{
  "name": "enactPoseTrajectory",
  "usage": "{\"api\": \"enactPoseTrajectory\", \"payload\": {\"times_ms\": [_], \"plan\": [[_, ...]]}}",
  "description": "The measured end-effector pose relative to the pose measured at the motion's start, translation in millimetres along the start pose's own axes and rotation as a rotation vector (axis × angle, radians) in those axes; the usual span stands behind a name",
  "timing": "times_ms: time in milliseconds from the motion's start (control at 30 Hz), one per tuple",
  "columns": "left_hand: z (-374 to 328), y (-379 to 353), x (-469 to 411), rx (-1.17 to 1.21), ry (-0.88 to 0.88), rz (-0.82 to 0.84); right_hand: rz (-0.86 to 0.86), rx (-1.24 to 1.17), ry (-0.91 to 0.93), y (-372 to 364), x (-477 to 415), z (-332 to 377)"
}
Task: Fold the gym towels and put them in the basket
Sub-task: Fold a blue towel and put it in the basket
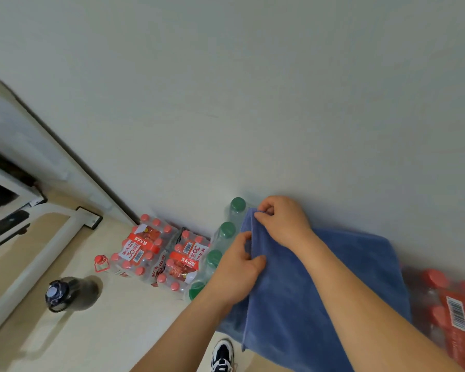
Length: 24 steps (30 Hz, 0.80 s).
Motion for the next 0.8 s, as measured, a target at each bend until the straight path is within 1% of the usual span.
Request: {"api": "enactPoseTrajectory", "payload": {"times_ms": [133, 267, 333, 400, 500, 633, 667, 700, 767, 800], "plan": [[6, 10, 7, 0.084, 0.000, -0.048, -0.013, 0.100, -0.064, -1, -5, 3], [10, -4, 15, 0.375, 0.007, 0.089, -0.008, 0.192, -0.107, -3, -9, 7], [16, -10, 23, 0.433, 0.013, 0.152, -0.010, 0.228, -0.126, -5, -9, 8], [23, -9, 32, 0.384, 0.009, 0.164, -0.011, 0.228, -0.146, -6, -9, 7], [32, -1, 47, 0.289, 0.010, 0.098, -0.008, 0.163, -0.162, -6, -9, 4], [37, -2, 55, 0.214, -0.001, 0.102, -0.019, 0.133, -0.146, -4, -8, 5], [37, 2, 55, 0.142, -0.027, 0.055, -0.030, 0.127, -0.144, -3, -8, 5], [34, 11, 57, 0.031, -0.069, -0.034, -0.044, 0.122, -0.141, -2, -8, 6], [26, 32, 66, -0.213, -0.155, -0.267, -0.081, 0.131, -0.135, -1, -6, 6], [20, 40, 73, -0.305, -0.185, -0.354, -0.099, 0.134, -0.132, 0, -4, 6]]}}
Point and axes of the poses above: each hand's wrist, its own x-axis away from the middle knuckle, its own y-axis out of the back of the hand, z = x × y, the point moved 10 cm from there along -x, towards the middle knuckle, and after that the axes turned 15 degrees about z, right-handed, at the moved point
